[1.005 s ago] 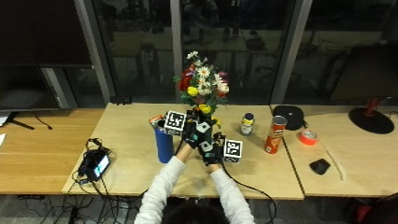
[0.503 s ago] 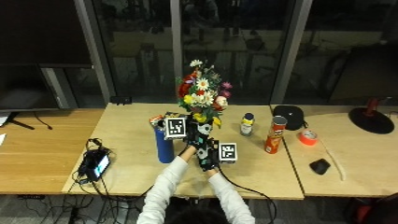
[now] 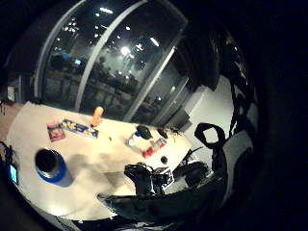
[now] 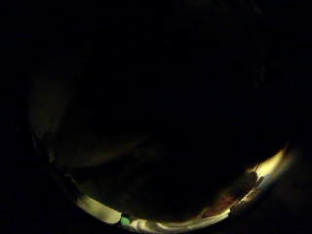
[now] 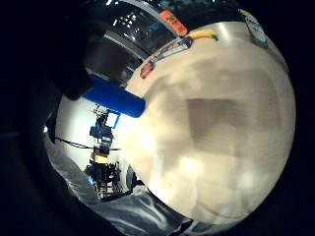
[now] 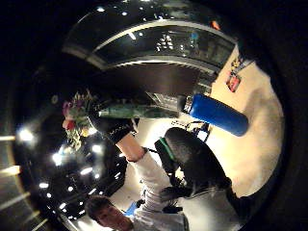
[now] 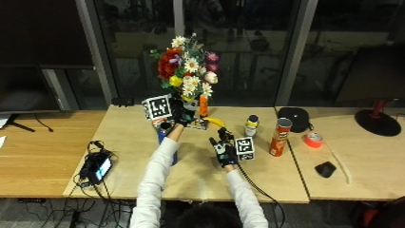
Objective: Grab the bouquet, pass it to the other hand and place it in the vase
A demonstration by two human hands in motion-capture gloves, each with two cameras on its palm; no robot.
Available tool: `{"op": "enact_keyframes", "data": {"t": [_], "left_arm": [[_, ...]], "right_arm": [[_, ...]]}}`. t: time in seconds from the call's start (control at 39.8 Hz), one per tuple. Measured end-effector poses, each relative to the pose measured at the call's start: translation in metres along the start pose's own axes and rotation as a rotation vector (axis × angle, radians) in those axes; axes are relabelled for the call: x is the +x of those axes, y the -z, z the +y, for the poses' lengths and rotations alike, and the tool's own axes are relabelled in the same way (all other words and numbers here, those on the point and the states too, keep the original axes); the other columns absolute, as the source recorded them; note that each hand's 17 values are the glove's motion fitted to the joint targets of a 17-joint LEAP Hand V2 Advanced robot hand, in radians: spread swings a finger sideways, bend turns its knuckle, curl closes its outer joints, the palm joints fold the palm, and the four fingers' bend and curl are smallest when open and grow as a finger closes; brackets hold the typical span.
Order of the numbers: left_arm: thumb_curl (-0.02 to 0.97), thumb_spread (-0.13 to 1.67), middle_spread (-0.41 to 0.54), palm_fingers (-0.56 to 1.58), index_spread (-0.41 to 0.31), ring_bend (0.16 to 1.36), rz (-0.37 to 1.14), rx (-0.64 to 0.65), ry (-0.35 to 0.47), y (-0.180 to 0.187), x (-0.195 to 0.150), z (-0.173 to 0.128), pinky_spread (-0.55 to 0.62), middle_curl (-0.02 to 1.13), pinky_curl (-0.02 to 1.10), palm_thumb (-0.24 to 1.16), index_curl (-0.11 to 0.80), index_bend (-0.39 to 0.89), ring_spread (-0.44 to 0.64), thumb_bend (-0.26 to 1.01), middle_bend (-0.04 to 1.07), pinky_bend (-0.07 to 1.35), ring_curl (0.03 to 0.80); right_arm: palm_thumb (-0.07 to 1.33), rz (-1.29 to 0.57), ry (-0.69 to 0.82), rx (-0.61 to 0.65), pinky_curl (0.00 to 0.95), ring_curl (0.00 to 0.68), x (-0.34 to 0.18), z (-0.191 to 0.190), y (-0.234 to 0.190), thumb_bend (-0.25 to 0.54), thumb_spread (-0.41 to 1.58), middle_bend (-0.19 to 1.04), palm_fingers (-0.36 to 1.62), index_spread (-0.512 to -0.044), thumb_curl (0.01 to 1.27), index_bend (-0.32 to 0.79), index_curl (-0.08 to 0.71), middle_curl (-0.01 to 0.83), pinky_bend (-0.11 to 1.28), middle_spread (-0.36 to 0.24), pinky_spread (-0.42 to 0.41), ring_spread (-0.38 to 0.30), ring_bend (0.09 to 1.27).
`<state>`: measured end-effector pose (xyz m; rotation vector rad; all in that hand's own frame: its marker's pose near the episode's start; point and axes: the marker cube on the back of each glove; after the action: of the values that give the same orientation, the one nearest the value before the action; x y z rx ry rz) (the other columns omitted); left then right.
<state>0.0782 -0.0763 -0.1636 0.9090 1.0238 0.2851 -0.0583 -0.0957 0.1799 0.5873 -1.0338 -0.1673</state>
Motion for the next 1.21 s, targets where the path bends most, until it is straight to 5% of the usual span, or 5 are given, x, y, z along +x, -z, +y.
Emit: {"op": "enact_keyframes", "data": {"t": [0.23, 0.98, 1.08, 1.13, 1.21], "left_arm": [[0.733, 0.3, -0.344, 1.36, -0.341, 0.77, -0.231, 0.09, 0.002, 0.035, -0.014, -0.039, -0.4, 0.57, 0.47, 0.91, 0.559, 0.36, -0.38, -0.03, 0.72, 0.62, 0.476], [0.798, 0.3, -0.339, 1.33, -0.338, 0.74, -0.138, 0.033, 0.159, 0.084, -0.153, -0.019, -0.4, 0.56, 0.46, 0.87, 0.615, 0.28, -0.38, -0.04, 0.72, 0.63, 0.475], [0.714, 0.54, -0.262, 0.69, -0.212, 0.64, -0.311, -0.312, 0.448, 0.106, -0.208, 0.046, -0.29, 0.54, 0.43, 0.63, 0.549, 0.05, -0.28, -0.15, 0.62, 0.54, 0.444], [0.662, 0.61, -0.121, 0.04, -0.086, 0.64, -0.385, -0.414, 0.452, 0.12, -0.23, 0.076, -0.07, 0.59, 0.5, 0.53, 0.545, 0.03, -0.1, -0.14, 0.55, 0.48, 0.53], [0.606, 0.68, 0.018, -0.13, 0.021, 0.62, -0.415, -0.405, 0.319, 0.137, -0.241, 0.108, 0.1, 0.54, 0.46, 0.45, 0.492, 0.05, 0.06, -0.11, 0.42, 0.48, 0.485]], "right_arm": [[0.45, 0.307, -0.052, 0.211, 0.406, 0.341, 0.02, -0.037, 0.03, -0.041, 1.03, 0.23, 0.08, -0.333, 0.4, 0.05, 0.307, 0.386, 0.65, -0.025, 0.154, 0.038, 0.45], [0.45, 0.095, -0.14, -0.053, 0.359, 0.303, 0.008, -0.014, 0.03, -0.023, 1.09, 0.21, 0.07, -0.35, 0.34, 0.12, 0.195, 0.354, 0.69, 0.038, 0.274, 0.155, 0.48], [0.46, 0.154, -0.205, -0.075, 0.353, 0.301, 0.025, -0.009, 0.031, -0.021, 1.09, 0.2, 0.08, -0.348, 0.34, 0.13, 0.198, 0.352, 0.68, 0.038, 0.273, 0.157, 0.48], [0.46, 0.123, -0.261, -0.127, 0.351, 0.299, 0.026, -0.001, 0.029, -0.022, 1.09, 0.2, 0.08, -0.346, 0.34, 0.13, 0.2, 0.35, 0.68, 0.038, 0.273, 0.158, 0.47], [0.46, 0.018, -0.344, -0.215, 0.351, 0.297, 0.021, 0.014, 0.024, -0.022, 1.1, 0.2, 0.09, -0.341, 0.34, 0.13, 0.201, 0.348, 0.67, 0.038, 0.272, 0.158, 0.47]]}}
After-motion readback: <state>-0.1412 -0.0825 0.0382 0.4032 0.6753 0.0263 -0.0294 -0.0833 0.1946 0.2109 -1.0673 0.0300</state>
